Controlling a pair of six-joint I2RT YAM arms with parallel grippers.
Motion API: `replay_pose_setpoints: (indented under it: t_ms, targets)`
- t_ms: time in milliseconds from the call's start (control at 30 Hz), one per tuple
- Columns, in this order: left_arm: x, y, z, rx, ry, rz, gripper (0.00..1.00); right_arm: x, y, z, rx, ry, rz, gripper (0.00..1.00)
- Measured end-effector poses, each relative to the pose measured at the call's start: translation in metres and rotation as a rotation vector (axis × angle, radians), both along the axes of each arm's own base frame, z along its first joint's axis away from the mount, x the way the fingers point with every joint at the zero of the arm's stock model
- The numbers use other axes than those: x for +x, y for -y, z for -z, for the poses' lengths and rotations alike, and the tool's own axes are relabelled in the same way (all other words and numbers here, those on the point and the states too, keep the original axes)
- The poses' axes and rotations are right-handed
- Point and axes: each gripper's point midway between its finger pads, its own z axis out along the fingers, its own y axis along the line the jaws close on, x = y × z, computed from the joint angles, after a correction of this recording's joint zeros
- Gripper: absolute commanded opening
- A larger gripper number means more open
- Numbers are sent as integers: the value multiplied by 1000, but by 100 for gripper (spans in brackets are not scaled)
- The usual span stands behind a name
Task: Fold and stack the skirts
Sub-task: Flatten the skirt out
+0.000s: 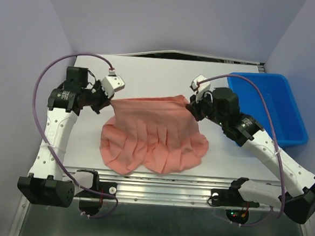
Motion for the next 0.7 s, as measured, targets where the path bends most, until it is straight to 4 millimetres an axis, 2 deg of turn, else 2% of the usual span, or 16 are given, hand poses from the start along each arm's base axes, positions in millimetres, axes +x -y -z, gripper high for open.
replay_pose_setpoints:
  t_ms: [33, 100, 200, 233, 267, 300, 367, 467, 533, 567, 600, 667, 700]
  targets:
    - [-2, 3, 14, 10, -32, 8, 0, -2, 2, 14, -19, -25, 0, 1]
    - [-13, 10, 56, 39, -138, 27, 0, -15, 9, 64, -79, -112, -24, 1]
    - [-28, 21, 113, 72, -254, 47, 0, -35, 17, 120, -158, -218, -66, 1]
    - [-31, 22, 120, 79, -266, 52, 0, -40, 20, 136, -181, -246, -76, 1]
    - [-39, 26, 142, 89, -318, 56, 0, -44, 21, 145, -194, -261, -84, 1]
    - [-41, 27, 152, 93, -338, 53, 0, -48, 23, 156, -212, -274, -97, 1]
    - [-42, 30, 175, 95, -379, 37, 0, -51, 26, 168, -233, -286, -107, 1]
    - [-36, 34, 193, 84, -369, 12, 0, -50, 27, 180, -252, -274, -117, 1]
    - [-37, 36, 201, 79, -365, 16, 1, -49, 28, 185, -258, -272, -124, 13]
    - [-36, 36, 203, 75, -362, 17, 5, -48, 27, 186, -260, -271, -126, 18]
    - [-35, 37, 204, 71, -354, 18, 12, -48, 26, 187, -258, -272, -131, 30]
    - [-31, 40, 201, 57, -335, 21, 24, -48, 24, 188, -251, -280, -146, 40]
    - [-29, 41, 199, 50, -324, 24, 37, -48, 23, 190, -253, -283, -155, 45]
